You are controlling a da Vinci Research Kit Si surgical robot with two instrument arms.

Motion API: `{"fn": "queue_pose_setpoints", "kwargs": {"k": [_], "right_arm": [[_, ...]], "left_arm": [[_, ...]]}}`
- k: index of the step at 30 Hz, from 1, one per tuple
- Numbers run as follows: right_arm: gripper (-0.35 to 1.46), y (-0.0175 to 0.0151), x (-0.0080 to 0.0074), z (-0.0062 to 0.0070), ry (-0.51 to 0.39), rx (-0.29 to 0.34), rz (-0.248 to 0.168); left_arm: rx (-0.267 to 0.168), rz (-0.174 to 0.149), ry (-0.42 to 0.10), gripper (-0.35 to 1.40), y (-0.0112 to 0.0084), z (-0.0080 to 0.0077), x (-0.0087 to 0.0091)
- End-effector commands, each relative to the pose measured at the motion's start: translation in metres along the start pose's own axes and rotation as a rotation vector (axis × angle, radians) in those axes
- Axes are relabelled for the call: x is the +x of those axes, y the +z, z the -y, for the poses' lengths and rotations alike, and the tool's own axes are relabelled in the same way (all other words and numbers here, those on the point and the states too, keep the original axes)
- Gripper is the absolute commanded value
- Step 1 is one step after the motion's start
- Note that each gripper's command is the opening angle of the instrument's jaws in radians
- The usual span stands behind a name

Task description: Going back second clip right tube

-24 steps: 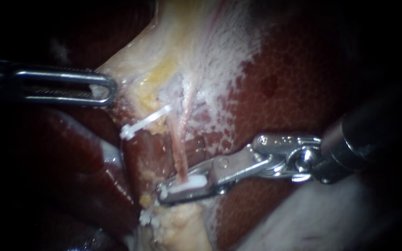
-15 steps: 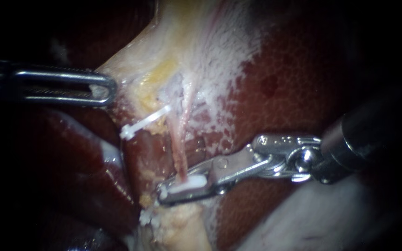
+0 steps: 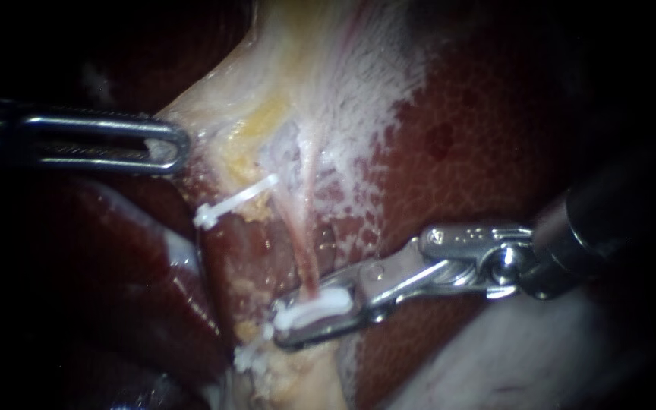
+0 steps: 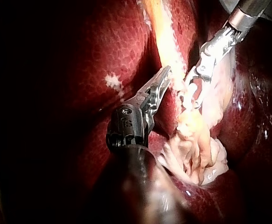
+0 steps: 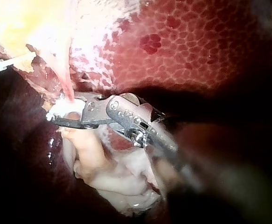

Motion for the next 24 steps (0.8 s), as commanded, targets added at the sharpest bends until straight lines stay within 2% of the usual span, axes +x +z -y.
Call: {"fn": "queue_pose_setpoints", "kwargs": {"k": [1, 10, 20, 24], "right_arm": [[0.43, -0.0001, 0.0003, 0.0000, -0.012, -0.010, -0.004], [0.52, -0.0013, 0.0010, 0.0000, -0.081, -0.072, -0.018], [0.54, -0.0040, 0.0001, 0.0009, -0.098, -0.082, -0.020], [0.58, -0.0054, 0.0001, 0.0015, -0.102, -0.110, -0.025]], "left_arm": [[0.000, 0.000, 0.000, -0.35, 0.0000, 0.0000, 0.0000], [0.000, 0.000, 0.000, -0.35, -0.0001, 0.0000, 0.0000], [0.001, 0.000, 0.001, -0.35, -0.0001, -0.0002, 0.0002], [0.001, 0.000, 0.002, -0.35, -0.0001, -0.0004, 0.0002]]}}
